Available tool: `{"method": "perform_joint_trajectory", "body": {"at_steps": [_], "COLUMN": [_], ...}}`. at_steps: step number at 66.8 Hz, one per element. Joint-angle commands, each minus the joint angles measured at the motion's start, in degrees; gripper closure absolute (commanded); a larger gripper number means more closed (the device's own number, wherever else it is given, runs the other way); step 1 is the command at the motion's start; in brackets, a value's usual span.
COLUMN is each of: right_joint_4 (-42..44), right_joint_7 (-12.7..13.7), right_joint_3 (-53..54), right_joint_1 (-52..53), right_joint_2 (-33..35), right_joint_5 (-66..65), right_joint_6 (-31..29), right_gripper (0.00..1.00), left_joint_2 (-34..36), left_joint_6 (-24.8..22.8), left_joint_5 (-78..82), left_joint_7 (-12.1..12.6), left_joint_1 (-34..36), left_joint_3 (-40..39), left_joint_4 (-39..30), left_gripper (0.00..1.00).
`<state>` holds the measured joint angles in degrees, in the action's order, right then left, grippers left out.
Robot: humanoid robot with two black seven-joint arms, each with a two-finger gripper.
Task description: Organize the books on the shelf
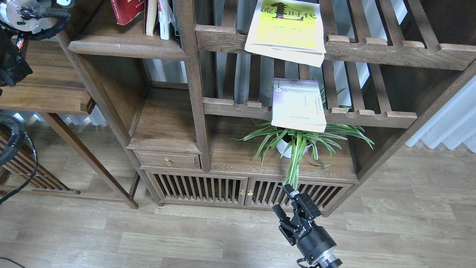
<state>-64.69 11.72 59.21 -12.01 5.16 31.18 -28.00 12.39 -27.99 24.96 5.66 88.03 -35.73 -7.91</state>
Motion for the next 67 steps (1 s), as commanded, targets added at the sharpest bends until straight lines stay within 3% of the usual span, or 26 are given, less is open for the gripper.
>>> {"method": "perform_joint_trajectory", "body": {"at_steps": [1,14,28,36,46,53,54,58,67], "right_joint_4": [0.0,0.0,0.0,-0.9,-4.5,-6.4,-7.3,-8.0,-11.1], "right_joint_7": [0.0,-0.1,0.0,0.0,0.1,0.1,0.2,0.1,0.1], "right_joint_3": [0.7,1.2,1.2,1.3,3.4,4.5,4.9,5.7,7.2], "right_joint_1": [0.0,-0.1,-0.1,-0.2,-0.9,-1.9,-2.1,-2.7,-5.3], "right_joint_2": [-0.1,0.1,0.2,0.4,0.5,0.5,0.6,0.8,2.5], "right_joint_5": [0.0,0.1,0.1,0.6,2.5,2.5,2.5,2.5,2.5], "right_joint_6": [0.0,0.0,0.0,0.0,0.0,0.0,0.0,0.0,0.0], "right_gripper": [0.01,0.01,0.01,0.01,0.01,0.01,0.01,0.01,0.01], "left_joint_2": [-0.3,-0.4,-0.3,1.2,7.6,10.5,12.8,16.9,26.1], "left_joint_6": [0.0,0.0,0.0,0.0,4.1,6.1,6.9,8.8,13.8], "left_joint_5": [-0.1,-0.1,-0.4,-1.9,-2.8,-6.3,-8.4,-10.7,-18.3], "left_joint_7": [0.2,0.1,0.3,0.5,1.9,4.2,5.5,6.7,7.2], "left_joint_1": [0.0,-0.1,1.3,1.8,0.7,-1.5,-2.7,-4.6,-9.8], "left_joint_3": [-0.1,-0.4,-0.7,-0.6,-0.3,-0.2,-0.2,-0.1,-0.1], "left_joint_4": [0.0,-0.3,-1.5,-5.6,-16.1,-22.4,-26.8,-32.8,-48.1], "left_gripper": [0.69,0.49,0.37,0.27,0.12,0.09,0.09,0.05,0.00]}}
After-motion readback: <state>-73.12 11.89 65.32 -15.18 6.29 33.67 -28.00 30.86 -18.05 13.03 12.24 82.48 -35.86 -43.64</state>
